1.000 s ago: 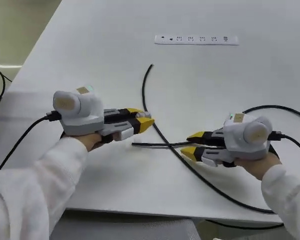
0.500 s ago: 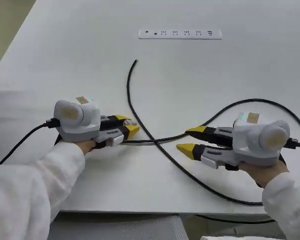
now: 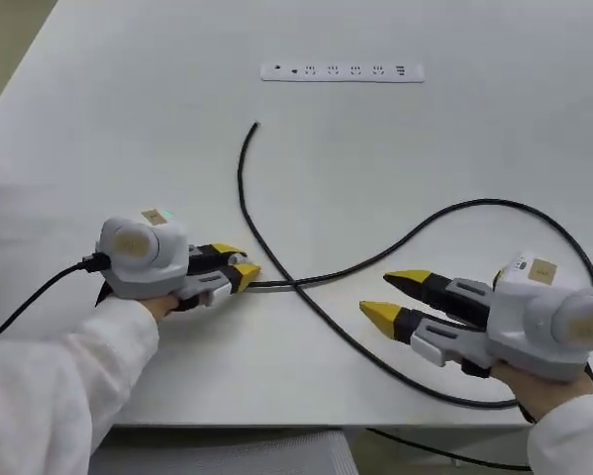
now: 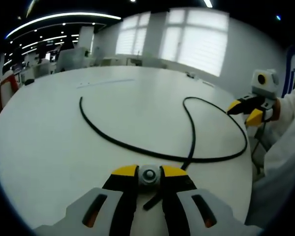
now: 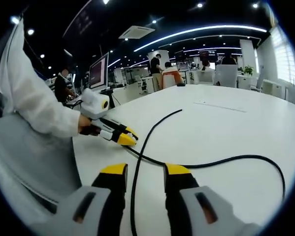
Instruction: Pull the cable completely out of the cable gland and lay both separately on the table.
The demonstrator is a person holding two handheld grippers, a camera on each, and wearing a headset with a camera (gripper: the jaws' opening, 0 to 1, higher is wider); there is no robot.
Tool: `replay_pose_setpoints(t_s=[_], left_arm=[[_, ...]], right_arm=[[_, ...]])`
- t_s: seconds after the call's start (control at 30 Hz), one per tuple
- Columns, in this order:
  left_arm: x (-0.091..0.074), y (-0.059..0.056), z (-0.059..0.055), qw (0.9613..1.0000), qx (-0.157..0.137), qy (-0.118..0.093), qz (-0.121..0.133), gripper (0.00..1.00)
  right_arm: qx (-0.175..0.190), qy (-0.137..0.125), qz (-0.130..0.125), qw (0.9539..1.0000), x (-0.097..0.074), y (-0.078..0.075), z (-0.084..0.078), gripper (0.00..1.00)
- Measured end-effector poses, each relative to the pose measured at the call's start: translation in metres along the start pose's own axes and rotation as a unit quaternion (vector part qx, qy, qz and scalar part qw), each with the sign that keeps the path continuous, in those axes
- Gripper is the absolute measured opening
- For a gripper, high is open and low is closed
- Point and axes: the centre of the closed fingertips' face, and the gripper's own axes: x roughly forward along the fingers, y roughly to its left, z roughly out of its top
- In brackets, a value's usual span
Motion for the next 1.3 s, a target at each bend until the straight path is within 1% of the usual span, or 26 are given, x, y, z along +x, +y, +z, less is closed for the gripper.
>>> replay_pose_setpoints(t_s=[0.13,0.27,0.33,0.43,0.47,0.53,0.6,0.63,0.67,0.73,0.77,0.8,0.83,0.87,0.9,0.93,0.97,1.0,1.03,1.07,1.1,1.13,1.17,1.2,1.27,1.3], left_arm=[[0.000,-0.001,0.001,1.0000,0.001,-0.001,0.001,0.19],[-0.001,0.001,0.000,1.0000,-0.001,0.002,0.007,0.23],[-0.005,0.002,0.001,0.9999,-0.007,0.002,0.008,0.25],[-0.014,0.001,0.004,1.0000,-0.002,-0.003,0.006,0.27],[-0.019,0.001,0.007,1.0000,-0.002,-0.008,0.006,0.27],[-0.029,0.002,0.013,0.9999,-0.007,-0.014,0.007,0.31],[-0.037,0.002,0.018,0.9998,-0.007,-0.019,0.008,0.36],[-0.044,0.003,0.021,0.9997,-0.009,-0.022,0.006,0.38],[-0.049,0.004,0.024,0.9996,-0.006,-0.025,0.006,0.40],[-0.065,0.006,0.037,0.9989,0.008,-0.044,0.016,0.39],[-0.076,0.005,0.046,0.9982,0.002,-0.057,0.017,0.39],[-0.083,0.004,0.051,0.9977,-0.004,-0.065,0.016,0.40],[-0.094,0.002,0.059,0.9972,-0.009,-0.073,0.015,0.42],[-0.098,0.002,0.062,0.9970,-0.009,-0.076,0.015,0.45],[-0.113,0.001,0.069,0.9963,-0.009,-0.083,0.017,0.49],[-0.120,0.001,0.071,0.9963,-0.009,-0.083,0.019,0.54],[-0.127,0.002,0.071,0.9965,-0.011,-0.079,0.026,0.62],[-0.138,0.004,0.073,0.9959,-0.005,-0.083,0.036,0.68],[-0.145,0.003,0.074,0.9957,-0.003,-0.083,0.041,0.72],[-0.152,0.003,0.073,0.9958,-0.003,-0.079,0.045,0.77],[-0.162,0.003,0.072,0.9961,-0.004,-0.074,0.049,0.80],[-0.172,0.002,0.071,0.9962,-0.007,-0.070,0.051,0.84],[-0.178,0.002,0.071,0.9961,-0.009,-0.069,0.054,0.87],[-0.189,0.002,0.072,0.9957,-0.014,-0.070,0.059,0.89],[-0.202,0.002,0.071,0.9953,-0.022,-0.069,0.063,0.90],[-0.208,0.002,0.071,0.9952,-0.026,-0.069,0.065,0.91]], right_arm=[[0.004,0.001,-0.005,1.0000,-0.003,-0.003,-0.001,0.31],[0.009,-0.001,-0.011,0.9999,-0.006,-0.005,0.001,0.32],[0.016,-0.004,-0.011,0.9998,-0.009,-0.006,0.003,0.34],[0.019,0.001,-0.013,0.9997,-0.012,-0.007,0.003,0.39],[0.023,0.005,-0.012,0.9997,-0.014,-0.006,0.003,0.41],[0.034,0.001,-0.015,0.9993,-0.020,-0.008,0.006,0.46],[0.036,-0.003,-0.023,0.9991,-0.026,-0.011,0.009,0.50],[0.039,-0.007,-0.031,0.9988,-0.032,-0.014,0.012,0.51],[0.044,-0.011,-0.035,0.9983,-0.036,-0.014,0.015,0.52],[0.059,-0.023,-0.042,0.9971,-0.046,-0.016,0.022,0.57],[0.065,-0.027,-0.049,0.9963,-0.054,-0.018,0.024,0.59],[0.066,-0.029,-0.054,0.9959,-0.059,-0.019,0.027,0.61],[0.065,-0.031,-0.059,0.9957,-0.067,-0.019,0.029,0.63],[0.062,-0.028,-0.064,0.9957,-0.073,-0.020,0.030,0.65],[0.056,-0.022,-0.070,0.9958,-0.081,-0.021,0.030,0.67],[0.053,-0.018,-0.073,0.9957,-0.087,-0.022,0.030,0.69],[0.051,-0.015,-0.077,0.9956,-0.093,-0.022,0.030,0.72],[0.050,-0.010,-0.081,0.9954,-0.100,-0.022,0.031,0.74],[0.046,-0.005,-0.082,0.9955,-0.105,-0.021,0.032,0.76],[0.040,0.007,-0.084,0.9956,-0.113,-0.021,0.031,0.78],[0.033,0.017,-0.085,0.9957,-0.117,-0.020,0.029,0.79],[0.026,0.035,-0.088,0.9952,-0.125,-0.020,0.026,0.80],[0.022,0.040,-0.090,0.9949,-0.129,-0.019,0.026,0.81],[0.016,0.047,-0.093,0.9944,-0.136,-0.019,0.026,0.82],[0.013,0.052,-0.096,0.9939,-0.143,-0.019,0.026,0.83],[0.010,0.053,-0.103,0.9932,-0.152,-0.019,0.027,0.83]])
